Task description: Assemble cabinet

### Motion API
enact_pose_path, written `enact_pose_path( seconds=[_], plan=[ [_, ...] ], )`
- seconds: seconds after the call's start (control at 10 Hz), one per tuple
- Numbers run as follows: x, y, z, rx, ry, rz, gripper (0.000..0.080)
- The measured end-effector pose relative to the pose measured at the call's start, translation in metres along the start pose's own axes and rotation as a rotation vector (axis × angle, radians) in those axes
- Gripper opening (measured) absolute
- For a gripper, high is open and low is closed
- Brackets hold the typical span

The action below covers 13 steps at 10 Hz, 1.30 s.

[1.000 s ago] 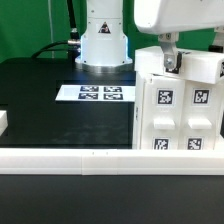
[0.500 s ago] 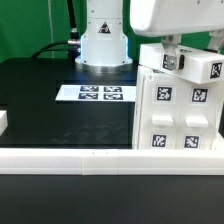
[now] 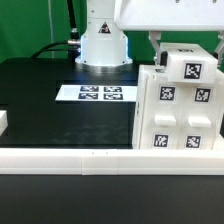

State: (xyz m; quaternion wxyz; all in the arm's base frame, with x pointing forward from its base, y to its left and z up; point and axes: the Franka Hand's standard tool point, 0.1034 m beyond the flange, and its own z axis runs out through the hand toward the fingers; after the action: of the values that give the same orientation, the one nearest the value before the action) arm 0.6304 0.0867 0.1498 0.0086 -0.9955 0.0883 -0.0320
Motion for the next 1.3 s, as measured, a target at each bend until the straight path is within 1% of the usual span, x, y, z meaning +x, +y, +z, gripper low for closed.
enact_pose_path(
  seconds=[0.1,0.2,0.3,0.5,0.6,0.8,1.1,1.3],
  plan=[
    [0.003,0.006,0.002,0.013,0.045,0.137,0.0563],
    [0.003,0.006,0.001,0.014,0.042,0.212,0.0563],
    [0.005,0.010,0.001,0.017,0.043,0.445,0.0563],
    [0.004,0.014,0.002,0.016,0.039,0.615,0.0563],
    [0.000,0.016,0.001,0.010,0.032,0.826,0.0563],
    [-0.002,0.020,0.002,0.009,0.030,1.008,0.0563],
    [-0.008,0.023,0.002,0.005,0.008,1.373,0.0563],
    [-0.009,0.023,0.002,0.009,-0.008,1.497,0.0563]
  ],
)
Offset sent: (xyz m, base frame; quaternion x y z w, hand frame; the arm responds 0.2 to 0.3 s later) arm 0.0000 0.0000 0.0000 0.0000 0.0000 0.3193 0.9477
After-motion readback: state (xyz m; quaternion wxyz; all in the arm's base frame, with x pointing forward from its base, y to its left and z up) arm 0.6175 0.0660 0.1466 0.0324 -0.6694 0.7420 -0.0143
